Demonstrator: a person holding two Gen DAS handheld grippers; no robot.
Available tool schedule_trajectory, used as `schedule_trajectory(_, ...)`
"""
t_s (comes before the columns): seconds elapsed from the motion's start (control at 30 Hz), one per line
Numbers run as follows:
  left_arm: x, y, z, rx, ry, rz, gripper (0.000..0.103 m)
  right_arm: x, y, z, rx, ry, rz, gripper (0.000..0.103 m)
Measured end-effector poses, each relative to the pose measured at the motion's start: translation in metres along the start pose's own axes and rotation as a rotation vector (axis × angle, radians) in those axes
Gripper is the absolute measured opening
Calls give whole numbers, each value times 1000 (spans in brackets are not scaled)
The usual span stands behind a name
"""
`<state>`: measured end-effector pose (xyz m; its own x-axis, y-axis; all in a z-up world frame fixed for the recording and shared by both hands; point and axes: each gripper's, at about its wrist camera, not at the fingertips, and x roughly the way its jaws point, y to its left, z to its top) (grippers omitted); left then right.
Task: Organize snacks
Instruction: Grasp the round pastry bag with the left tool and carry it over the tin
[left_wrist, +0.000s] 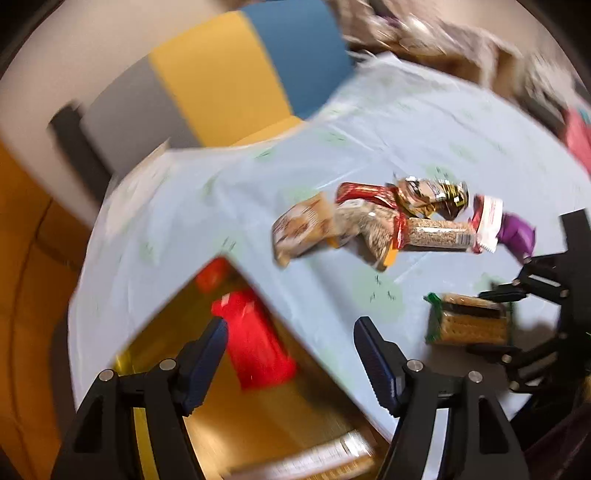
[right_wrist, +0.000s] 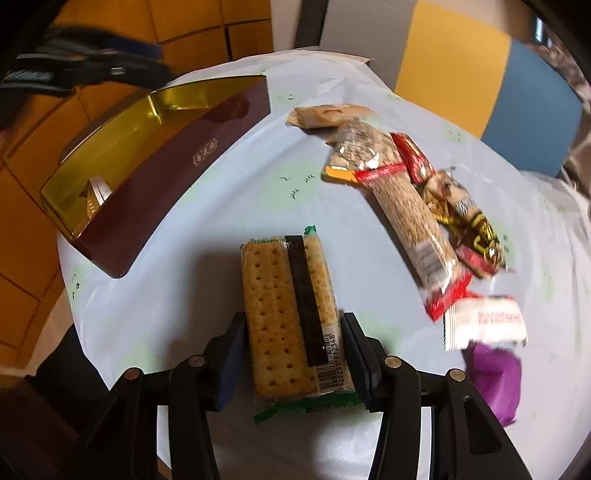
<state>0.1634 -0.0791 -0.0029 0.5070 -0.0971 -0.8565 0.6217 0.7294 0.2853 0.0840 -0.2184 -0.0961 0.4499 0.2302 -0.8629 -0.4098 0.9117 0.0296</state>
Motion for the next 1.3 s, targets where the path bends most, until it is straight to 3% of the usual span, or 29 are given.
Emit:
schedule_trajectory(0.27,65,-4,51,340,152,-35,73,-2,-1,-4,13,-27,33,52)
schedule_trajectory(0.47,104,5,72,439,217,-52,78,-1,-2,-3,-7,-23,60,54)
schedule_trajectory(0.73,138,0,94,542,222,-116,83,-2,-2,-3,-29,-14,104,62)
schedule_trajectory(0.97,164,4,110,511,223,-217,84,-2,-5,-2,-6,-20,126,66)
schedule_trajectory(1.07,168,25,113,389,234,-321,67,-2,-7,-1,0,-23,138,66)
schedule_trajectory(1.3,160,50,98,246,182,-325,60,-1,-7,-2,-10,-25,134,68)
